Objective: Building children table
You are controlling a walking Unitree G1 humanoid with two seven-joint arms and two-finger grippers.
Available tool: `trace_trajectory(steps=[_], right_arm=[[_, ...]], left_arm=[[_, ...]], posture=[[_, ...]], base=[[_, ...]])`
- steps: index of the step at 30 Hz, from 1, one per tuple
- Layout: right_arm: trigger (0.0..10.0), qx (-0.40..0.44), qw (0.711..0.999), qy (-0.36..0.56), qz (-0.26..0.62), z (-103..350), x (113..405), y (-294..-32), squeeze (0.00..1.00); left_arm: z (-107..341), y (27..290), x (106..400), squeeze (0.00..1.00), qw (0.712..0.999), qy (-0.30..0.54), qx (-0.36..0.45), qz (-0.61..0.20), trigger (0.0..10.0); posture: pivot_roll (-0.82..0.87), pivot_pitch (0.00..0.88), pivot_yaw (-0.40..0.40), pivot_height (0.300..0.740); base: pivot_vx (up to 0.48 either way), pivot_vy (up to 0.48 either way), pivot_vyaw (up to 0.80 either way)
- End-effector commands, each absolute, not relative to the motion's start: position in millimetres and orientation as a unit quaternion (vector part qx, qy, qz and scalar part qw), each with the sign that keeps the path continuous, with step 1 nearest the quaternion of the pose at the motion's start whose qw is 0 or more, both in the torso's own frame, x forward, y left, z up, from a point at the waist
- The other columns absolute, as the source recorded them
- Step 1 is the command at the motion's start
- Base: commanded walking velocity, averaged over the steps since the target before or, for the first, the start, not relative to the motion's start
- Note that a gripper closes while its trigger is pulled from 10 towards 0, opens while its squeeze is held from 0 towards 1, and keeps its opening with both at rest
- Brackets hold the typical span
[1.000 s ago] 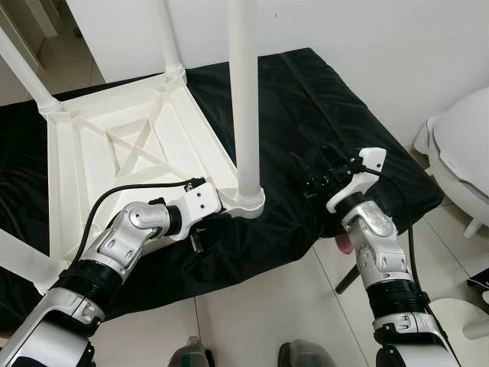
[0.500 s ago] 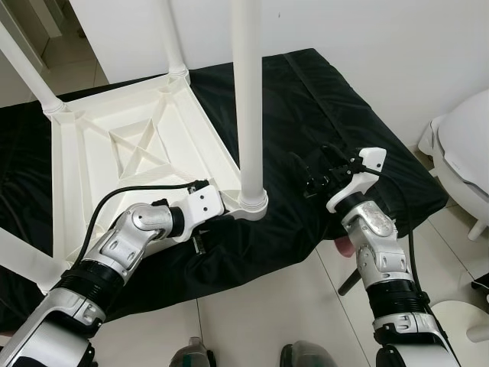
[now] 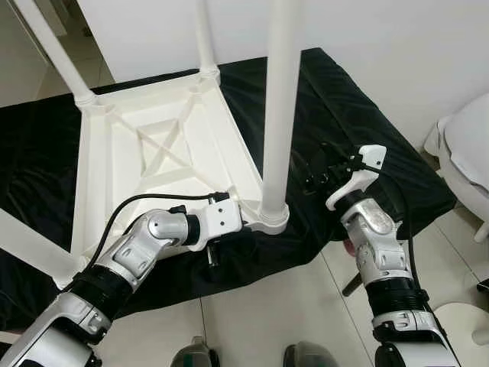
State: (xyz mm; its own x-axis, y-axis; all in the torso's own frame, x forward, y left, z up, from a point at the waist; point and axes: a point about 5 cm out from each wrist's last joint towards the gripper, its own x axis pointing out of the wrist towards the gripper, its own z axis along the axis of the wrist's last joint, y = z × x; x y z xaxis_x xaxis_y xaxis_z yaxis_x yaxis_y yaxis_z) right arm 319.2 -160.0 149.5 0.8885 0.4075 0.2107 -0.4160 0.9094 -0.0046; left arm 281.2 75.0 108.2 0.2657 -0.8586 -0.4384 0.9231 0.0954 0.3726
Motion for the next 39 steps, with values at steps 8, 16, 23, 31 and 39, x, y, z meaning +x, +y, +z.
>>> trace_trajectory(steps=[8, 16, 23, 31, 39], right_arm=[[10.0, 0.022, 0.970, -0.104, 0.219, 150.8, 321.9, -153.5, 0.00], [10.0, 0.026, 0.970, -0.102, 0.218, 148.4, 318.3, -152.6, 0.00], [10.0, 0.027, 0.971, -0.101, 0.217, 147.6, 317.1, -152.2, 0.00], [10.0, 0.029, 0.971, -0.098, 0.217, 145.5, 315.0, -151.4, 0.00], [10.0, 0.031, 0.971, -0.095, 0.216, 144.4, 312.8, -151.3, 0.00]], left_arm=[[113.3, 58.7, 282.6, 0.00, 0.641, 0.046, 0.351, -0.681, 0.0], [123.0, 72.3, 314.2, 0.00, 0.688, 0.059, 0.360, -0.627, 0.0], [139.3, 84.1, 351.1, 0.00, 0.789, 0.064, 0.325, -0.517, 3.8], [145.2, 92.6, 367.1, 0.00, 0.856, 0.069, 0.283, -0.427, 10.0], [155.3, 81.7, 367.2, 1.00, 0.916, 0.036, 0.148, -0.372, 10.0]], posture=[[-0.09, 0.026, 0.121, 0.740], [-0.09, 0.035, 0.123, 0.740], [-0.09, 0.040, 0.124, 0.740], [-0.09, 0.043, 0.126, 0.740], [-0.09, 0.046, 0.109, 0.740]], base=[[0.000, 0.000, 0.00], [0.000, 0.000, 0.00], [0.000, 0.000, 0.00], [0.000, 0.000, 0.00], [0.000, 0.000, 0.00]])
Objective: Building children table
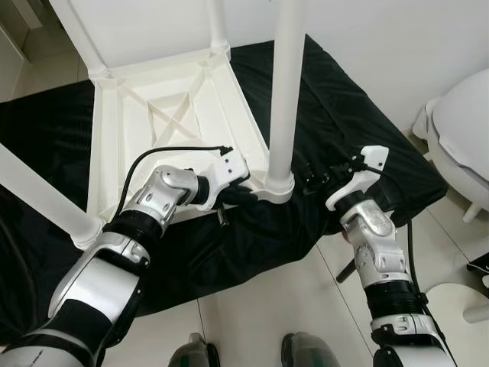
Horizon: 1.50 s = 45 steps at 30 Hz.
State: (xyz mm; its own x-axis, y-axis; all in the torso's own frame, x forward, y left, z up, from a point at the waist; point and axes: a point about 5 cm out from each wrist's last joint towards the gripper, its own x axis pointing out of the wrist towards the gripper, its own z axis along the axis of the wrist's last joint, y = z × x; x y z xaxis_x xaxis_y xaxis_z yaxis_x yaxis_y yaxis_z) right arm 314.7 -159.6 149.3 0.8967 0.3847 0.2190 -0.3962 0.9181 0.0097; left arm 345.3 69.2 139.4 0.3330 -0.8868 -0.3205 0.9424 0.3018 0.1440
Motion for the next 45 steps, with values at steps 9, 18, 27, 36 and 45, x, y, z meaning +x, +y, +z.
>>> trace_trajectory(steps=[9, 18, 27, 36, 45], right_arm=[[10.0, 0.038, 0.969, -0.094, 0.227, 145.6, 314.4, -147.2, 0.00], [10.0, 0.038, 0.966, -0.093, 0.237, 147.0, 317.4, -143.6, 0.00], [10.0, 0.048, 0.965, -0.101, 0.238, 151.1, 319.7, -147.0, 1.00], [10.0, 0.060, 0.969, -0.142, 0.194, 168.3, 320.9, -162.6, 1.00], [10.0, 0.098, 0.971, -0.213, 0.053, 206.8, 328.4, -206.2, 0.56]], left_arm=[[164.7, 78.0, 346.4, 1.00, 0.901, -0.019, 0.144, -0.408, 10.0], [176.3, 101.1, 320.5, 0.00, 0.902, -0.027, 0.139, -0.408, 10.0], [176.7, 146.2, 306.9, 0.00, 0.951, 0.003, 0.110, -0.288, 10.0], [172.8, 146.1, 302.4, 0.00, 0.992, 0.023, 0.007, -0.123, 10.0], [178.6, 126.9, 316.3, 0.00, 0.993, 0.007, -0.066, -0.099, 10.0]], posture=[[-0.08, 0.046, 0.087, 0.740], [-0.06, 0.032, 0.060, 0.740], [-0.03, 0.047, 0.063, 0.740], [-0.01, 0.048, 0.064, 0.740], [-0.04, 0.041, 0.055, 0.740]], base=[[0.000, 0.000, 0.00], [0.000, 0.000, 0.00], [0.000, 0.000, 0.00], [0.000, 0.000, 0.00], [0.000, 0.000, 0.00]])
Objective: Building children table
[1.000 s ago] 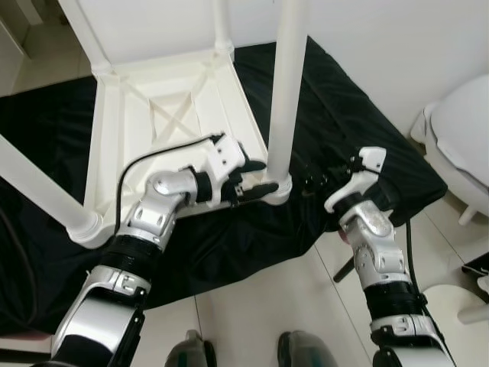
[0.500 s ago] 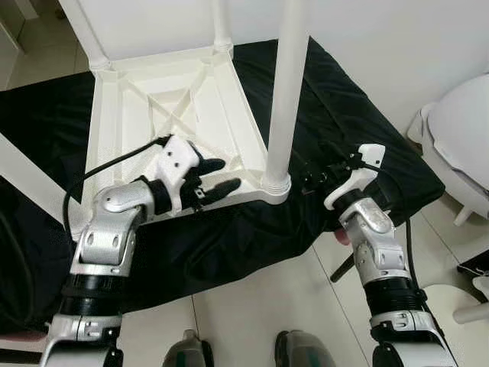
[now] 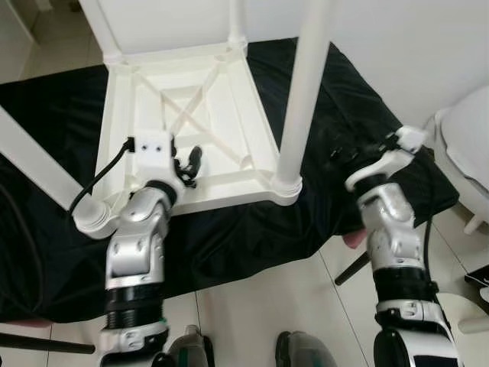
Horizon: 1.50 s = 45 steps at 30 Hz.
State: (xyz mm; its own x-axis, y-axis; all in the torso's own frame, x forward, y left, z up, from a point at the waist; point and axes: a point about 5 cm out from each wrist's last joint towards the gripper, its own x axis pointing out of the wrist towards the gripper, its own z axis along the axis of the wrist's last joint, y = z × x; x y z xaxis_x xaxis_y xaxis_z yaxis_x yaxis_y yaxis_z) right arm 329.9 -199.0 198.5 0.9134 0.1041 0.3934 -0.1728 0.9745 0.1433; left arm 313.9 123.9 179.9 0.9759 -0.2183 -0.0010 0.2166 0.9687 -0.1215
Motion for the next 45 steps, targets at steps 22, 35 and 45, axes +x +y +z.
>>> trace_trajectory(steps=[22, 35, 45], right_arm=[[10.0, 0.045, 0.943, -0.242, 0.225, 245.3, 302.0, -186.6, 0.00], [10.0, 0.010, 0.922, -0.183, 0.341, 244.5, 280.6, -187.0, 0.00], [10.0, 0.004, 0.917, -0.167, 0.363, 248.3, 276.9, -190.8, 0.00]], left_arm=[[166.2, 156.1, 336.6, 0.00, 0.999, 0.007, -0.037, 0.006, 10.0], [160.2, 170.6, 334.7, 0.00, 0.998, 0.009, -0.033, 0.047, 10.0], [161.3, 160.7, 336.4, 0.00, 0.999, 0.005, -0.032, 0.044, 10.0]], posture=[[-0.05, 0.040, 0.040, 0.740], [-0.06, 0.028, 0.044, 0.740], [-0.06, 0.019, 0.042, 0.740]], base=[[0.000, 0.000, 0.00], [0.000, 0.000, 0.00], [0.000, 0.000, 0.00]])
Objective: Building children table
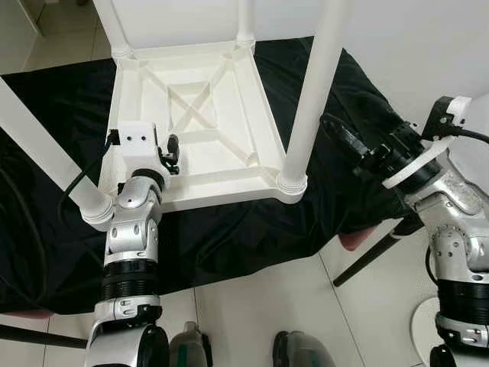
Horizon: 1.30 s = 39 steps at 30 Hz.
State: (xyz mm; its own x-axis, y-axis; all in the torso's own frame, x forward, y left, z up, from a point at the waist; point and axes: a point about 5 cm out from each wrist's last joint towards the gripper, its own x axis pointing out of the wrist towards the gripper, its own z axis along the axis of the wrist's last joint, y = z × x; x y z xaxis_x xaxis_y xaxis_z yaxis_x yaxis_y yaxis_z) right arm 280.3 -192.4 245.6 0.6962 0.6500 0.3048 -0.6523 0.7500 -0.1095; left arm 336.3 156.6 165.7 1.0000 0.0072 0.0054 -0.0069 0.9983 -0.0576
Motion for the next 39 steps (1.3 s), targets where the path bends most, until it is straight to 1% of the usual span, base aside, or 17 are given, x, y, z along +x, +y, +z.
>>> trace_trajectory(steps=[1, 10, 14, 18, 21, 25, 32, 38, 39], right_arm=[[10.0, -0.008, 0.911, -0.154, 0.382, 245.7, 276.9, -186.7, 0.00], [10.0, -0.029, 0.896, -0.138, 0.421, 240.5, 283.2, -170.3, 0.00], [10.0, -0.029, 0.894, -0.136, 0.426, 241.0, 287.5, -167.8, 0.00], [10.0, -0.033, 0.896, -0.143, 0.418, 243.0, 290.1, -168.3, 0.00], [10.0, -0.016, 0.910, -0.179, 0.374, 251.6, 300.8, -171.6, 0.00], [10.0, -0.001, 0.917, -0.197, 0.347, 252.4, 308.9, -167.5, 0.00], [10.0, 0.007, 0.916, -0.205, 0.345, 253.7, 316.5, -155.7, 0.00], [10.0, 0.013, 0.915, -0.207, 0.347, 255.5, 318.9, -151.6, 0.00], [10.0, 0.014, 0.913, -0.213, 0.348, 258.4, 321.8, -146.7, 0.00]], left_arm=[[160.0, 158.5, 337.2, 0.00, 0.999, 0.006, -0.029, 0.040, 10.0], [162.2, 152.9, 340.2, 0.00, 0.999, 0.001, -0.023, 0.029, 10.0], [162.0, 151.6, 339.9, 0.00, 0.999, 0.000, -0.023, 0.029, 10.0], [161.9, 150.7, 339.7, 0.00, 0.999, -0.001, -0.022, 0.029, 10.0], [160.6, 150.3, 338.8, 0.00, 0.999, -0.002, -0.022, 0.032, 10.0], [160.4, 149.6, 339.3, 0.00, 0.999, -0.003, -0.022, 0.031, 10.0], [162.0, 147.9, 340.9, 0.00, 0.999, -0.005, -0.019, 0.028, 10.0], [162.3, 147.9, 341.2, 0.00, 0.999, -0.006, -0.019, 0.028, 10.0], [162.6, 148.2, 341.4, 0.00, 0.999, -0.007, -0.020, 0.030, 10.0]], posture=[[-0.07, 0.009, 0.044, 0.740], [-0.07, 0.000, 0.038, 0.740], [-0.06, 0.000, 0.032, 0.740], [-0.06, 0.000, 0.024, 0.740], [-0.06, 0.000, 0.016, 0.740], [-0.06, 0.000, 0.016, 0.740], [-0.06, 0.000, 0.014, 0.740], [-0.07, 0.002, 0.014, 0.740], [-0.06, 0.006, 0.009, 0.740]], base=[[0.000, 0.000, 0.00], [0.000, 0.000, 0.00], [0.000, 0.000, 0.00], [0.000, 0.000, 0.00], [0.000, 0.000, 0.00], [0.000, 0.000, 0.00], [0.000, 0.000, 0.00], [0.000, 0.000, 0.00], [0.000, 0.000, 0.00]])
